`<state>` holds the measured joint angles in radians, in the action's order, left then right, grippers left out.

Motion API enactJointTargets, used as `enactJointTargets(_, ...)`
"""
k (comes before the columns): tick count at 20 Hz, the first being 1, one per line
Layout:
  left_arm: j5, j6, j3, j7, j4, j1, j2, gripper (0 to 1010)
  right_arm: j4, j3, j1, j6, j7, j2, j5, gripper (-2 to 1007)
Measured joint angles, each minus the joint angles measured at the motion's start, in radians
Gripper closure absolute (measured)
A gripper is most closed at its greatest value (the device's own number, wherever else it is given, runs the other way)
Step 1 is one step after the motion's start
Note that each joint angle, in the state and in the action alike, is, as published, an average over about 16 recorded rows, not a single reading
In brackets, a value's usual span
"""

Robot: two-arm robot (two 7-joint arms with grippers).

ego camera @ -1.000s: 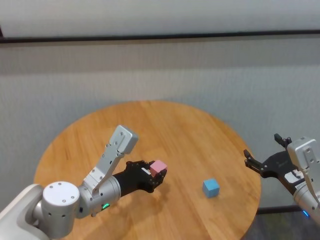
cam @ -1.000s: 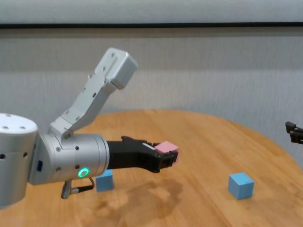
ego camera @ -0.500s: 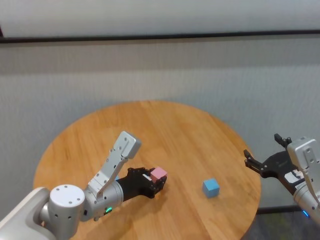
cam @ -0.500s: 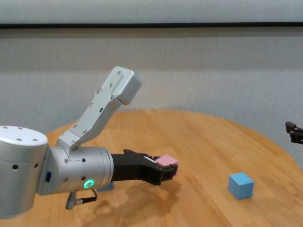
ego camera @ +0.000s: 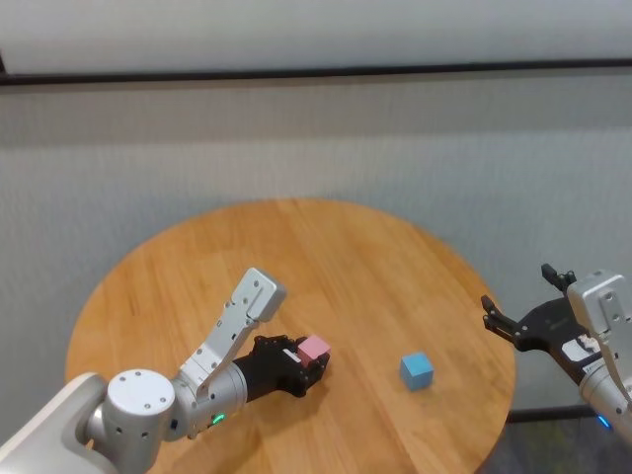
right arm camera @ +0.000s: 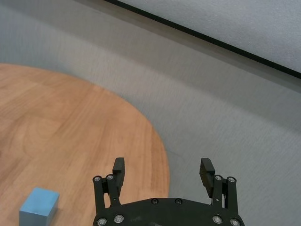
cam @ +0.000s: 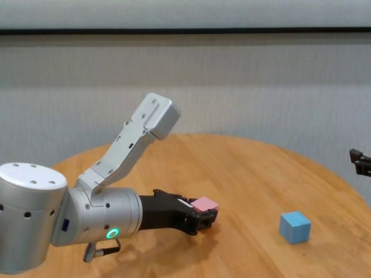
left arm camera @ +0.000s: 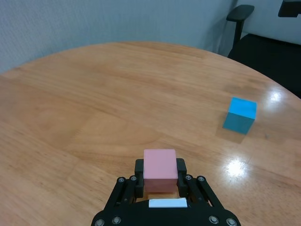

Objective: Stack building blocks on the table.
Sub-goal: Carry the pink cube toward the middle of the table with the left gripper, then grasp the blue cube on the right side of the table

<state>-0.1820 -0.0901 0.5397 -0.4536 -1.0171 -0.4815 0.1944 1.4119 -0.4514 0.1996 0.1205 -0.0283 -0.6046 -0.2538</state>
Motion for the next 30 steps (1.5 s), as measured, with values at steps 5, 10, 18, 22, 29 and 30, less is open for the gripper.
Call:
enactJointTargets(5, 0.016, 0.01, -0.001, 0.0, 0.019, -0.006, -0.007, 597, 0.0, 0.0, 0.0, 0.0, 0.0, 0.0, 0.0, 1)
enactJointTargets(10, 0.028, 0.014, -0.004, -0.002, 0.032, -0.011, -0.011, 523, 0.0, 0.0, 0.0, 0.0, 0.0, 0.0, 0.0, 1)
enactJointTargets(18, 0.043, 0.017, -0.014, -0.005, 0.023, -0.008, -0.009, 296, 0.0, 0.0, 0.0, 0.0, 0.0, 0.0, 0.0, 1)
enactJointTargets(22, 0.043, 0.009, -0.025, -0.006, -0.013, 0.007, 0.003, 168, 0.0, 0.0, 0.0, 0.0, 0.0, 0.0, 0.0, 1)
enactJointTargets(29, 0.022, -0.029, -0.065, 0.001, -0.156, 0.08, 0.071, 40, 0.0, 0.0, 0.0, 0.0, 0.0, 0.0, 0.0, 1)
enactJointTargets(30, 0.018, -0.033, -0.073, 0.003, -0.181, 0.095, 0.085, 30, 0.0, 0.0, 0.0, 0.0, 0.0, 0.0, 0.0, 1)
